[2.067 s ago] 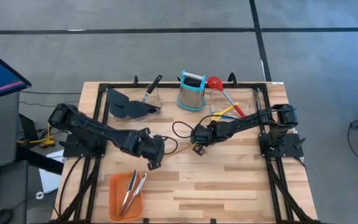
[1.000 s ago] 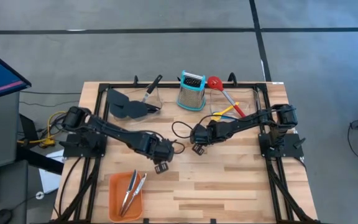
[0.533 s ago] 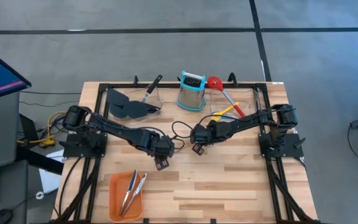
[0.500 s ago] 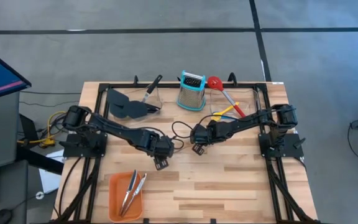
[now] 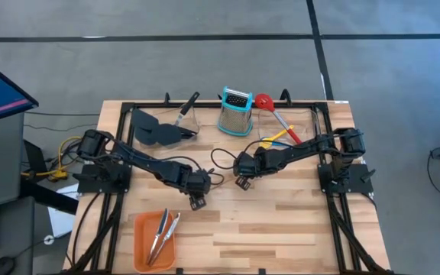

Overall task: Pick & Place Kitchen Items
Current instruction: Put the wooden slotted serving spoon into the right transparent bin

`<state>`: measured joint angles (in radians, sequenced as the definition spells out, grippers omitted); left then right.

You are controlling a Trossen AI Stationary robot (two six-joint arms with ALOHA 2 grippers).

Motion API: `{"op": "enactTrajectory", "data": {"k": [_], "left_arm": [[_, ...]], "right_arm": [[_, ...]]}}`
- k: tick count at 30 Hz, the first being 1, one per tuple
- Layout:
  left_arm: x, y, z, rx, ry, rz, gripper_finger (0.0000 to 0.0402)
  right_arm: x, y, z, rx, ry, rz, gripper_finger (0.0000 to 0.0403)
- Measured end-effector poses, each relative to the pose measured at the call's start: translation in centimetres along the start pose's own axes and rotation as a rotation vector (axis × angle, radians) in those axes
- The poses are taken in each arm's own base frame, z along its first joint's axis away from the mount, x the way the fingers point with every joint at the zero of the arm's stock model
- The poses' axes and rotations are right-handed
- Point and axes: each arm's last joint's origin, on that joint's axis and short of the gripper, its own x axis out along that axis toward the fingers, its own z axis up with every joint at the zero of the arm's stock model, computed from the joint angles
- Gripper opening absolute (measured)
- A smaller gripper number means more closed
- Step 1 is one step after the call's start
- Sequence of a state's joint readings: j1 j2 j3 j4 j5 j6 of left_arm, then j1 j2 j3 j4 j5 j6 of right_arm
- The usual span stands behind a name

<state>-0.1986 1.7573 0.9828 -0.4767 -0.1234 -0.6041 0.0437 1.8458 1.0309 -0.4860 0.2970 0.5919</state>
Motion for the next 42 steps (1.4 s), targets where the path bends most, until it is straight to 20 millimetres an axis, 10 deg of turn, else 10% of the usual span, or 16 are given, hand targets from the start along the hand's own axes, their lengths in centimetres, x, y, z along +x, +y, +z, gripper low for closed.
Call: {"op": "enactTrajectory", "data": {"k": [18,32,42], "left_arm": [[1.1,0.5,-0.9,-0.011,-0.047,-0.021,0.0202],[1.1,0.4,-0.8,-0.015,-0.058,-0.031,0.0067],[1.1,0.3,-0.8,-0.007,-0.064,-0.029,0.0056]], "right_arm": [[0.0,0.1,0.1,0.003,-0.007,0.005,0.0000],[0.0,0.1,0.1,0.003,-0.008,0.004,0.0000],[0.0,0.1,0.1,0.002,-0.007,0.004,0.0000]]}}
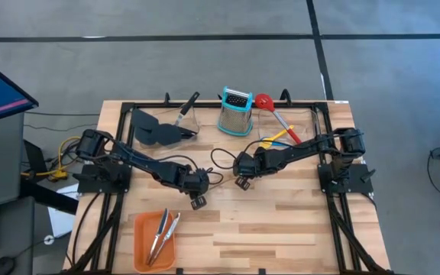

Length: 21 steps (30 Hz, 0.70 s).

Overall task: Pick & Place Kitchen Items
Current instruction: Put the wooden slotted serving spoon into the right transparent bin

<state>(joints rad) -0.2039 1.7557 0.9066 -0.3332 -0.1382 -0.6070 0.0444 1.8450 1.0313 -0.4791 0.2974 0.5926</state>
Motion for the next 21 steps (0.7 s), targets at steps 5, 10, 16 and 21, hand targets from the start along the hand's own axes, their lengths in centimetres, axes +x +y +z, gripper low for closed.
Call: {"op": "enactTrajectory", "data": {"k": [5,10,16,21], "left_arm": [[0.0,0.0,0.0,0.003,-0.004,0.005,0.0055],[0.0,0.0,0.0,0.009,-0.006,0.009,0.0054],[0.1,0.0,0.0,0.050,-0.012,0.015,0.0054],[0.1,0.1,0.1,0.061,-0.028,0.037,0.0054]], "right_arm": [[0.0,0.0,0.0,-0.020,0.001,0.001,0.0000],[0.0,0.0,-0.1,-0.026,0.010,0.004,0.0000],[-0.7,0.0,0.1,-0.064,0.095,0.014,0.0000],[-2.8,0.4,1.6,-0.105,0.143,-0.007,0.0000]]}}
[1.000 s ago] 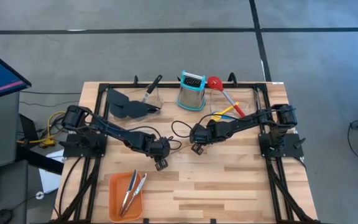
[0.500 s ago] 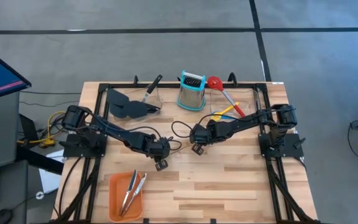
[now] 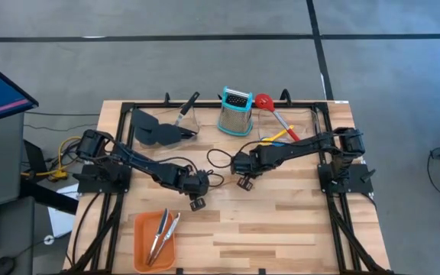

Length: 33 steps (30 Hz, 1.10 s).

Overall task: Pick & Place Kitchen Items
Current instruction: Put the wooden slotted serving spoon into the right transparent bin

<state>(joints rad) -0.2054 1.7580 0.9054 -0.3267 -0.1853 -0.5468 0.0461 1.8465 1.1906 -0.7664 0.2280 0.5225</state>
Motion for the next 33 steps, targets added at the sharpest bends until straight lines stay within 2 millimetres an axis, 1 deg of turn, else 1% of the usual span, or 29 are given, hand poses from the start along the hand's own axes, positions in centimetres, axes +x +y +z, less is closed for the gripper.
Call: {"op": "enactTrajectory", "data": {"k": [3,6,8,11,14,17,20,23,25,27,31,33], "left_arm": [[0.0,0.0,0.0,0.026,-0.008,0.012,0.0053],[0.0,0.1,0.1,0.047,-0.021,0.035,0.0053],[0.0,0.2,0.1,0.058,-0.034,0.056,0.0053],[-0.6,0.5,0.2,0.091,-0.072,0.116,0.0053],[-2.2,0.7,1.0,0.102,-0.162,0.152,0.0050],[-4.3,1.0,1.6,0.113,-0.247,0.185,0.0049],[-6.5,1.2,2.1,0.117,-0.362,0.249,0.0049],[-8.0,1.1,2.7,0.137,-0.475,0.321,0.0049],[-8.5,0.7,3.2,0.152,-0.553,0.349,0.0049],[-8.8,0.5,3.6,0.177,-0.601,0.379,0.0049],[-9.0,0.3,4.1,0.166,-0.671,0.470,0.0049],[-9.0,0.4,4.1,0.164,-0.678,0.506,0.0049]], "right_arm": [[-1.8,0.4,0.5,-0.052,-0.012,-0.081,0.0000],[-4.4,0.7,0.7,-0.086,-0.071,-0.160,0.0000],[-6.4,0.9,0.4,-0.102,-0.117,-0.142,0.0000],[-9.5,0.8,-1.1,-0.117,-0.177,-0.095,0.0000],[-12.3,0.3,-3.5,-0.086,-0.243,-0.034,0.0000],[-13.9,-0.2,-6.5,-0.038,-0.322,0.022,0.0000],[-13.9,-0.6,-9.2,0.024,-0.466,0.095,0.0000],[-12.8,-0.7,-11.1,0.092,-0.627,0.194,0.0000],[-11.8,-0.6,-11.7,0.162,-0.756,0.262,0.0000],[-10.8,-0.5,-12.2,0.219,-0.878,0.292,0.0000],[-9.2,-0.6,-12.7,0.359,-1.132,0.252,0.0000],[-8.5,-0.8,-13.0,0.440,-1.225,0.228,0.0000]]}}
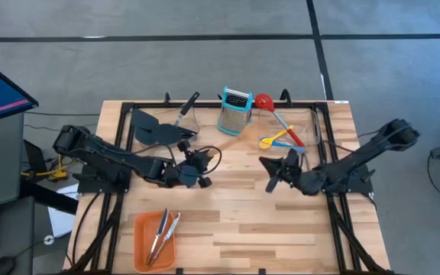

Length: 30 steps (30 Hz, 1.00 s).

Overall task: Pick & Place Kitchen Items
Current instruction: Put the wooden slotted serving spoon into the right transparent bin

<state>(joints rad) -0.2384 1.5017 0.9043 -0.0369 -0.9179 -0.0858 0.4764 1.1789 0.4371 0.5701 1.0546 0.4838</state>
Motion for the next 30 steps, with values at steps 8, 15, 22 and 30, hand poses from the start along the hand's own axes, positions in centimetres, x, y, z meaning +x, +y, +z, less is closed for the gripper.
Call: {"op": "enactTrajectory", "data": {"k": [8,15,22,30], "left_arm": [[0.0,-0.1,0.2,-0.017,-0.014,-0.014,0.0049],[0.0,-0.1,0.3,-0.023,-0.018,-0.034,0.0049],[0.1,-0.1,0.3,-0.026,-0.017,-0.050,0.0049],[0.1,-0.1,0.3,-0.031,-0.018,-0.060,0.0049]], "right_arm": [[2.0,-0.8,-1.5,0.094,-0.107,0.057,0.0000],[4.6,0.6,-0.4,0.004,-0.137,0.117,0.0058],[7.1,1.7,1.3,0.003,-0.192,0.084,0.0203],[9.7,1.8,1.7,-0.002,-0.212,0.028,0.0274]]}}
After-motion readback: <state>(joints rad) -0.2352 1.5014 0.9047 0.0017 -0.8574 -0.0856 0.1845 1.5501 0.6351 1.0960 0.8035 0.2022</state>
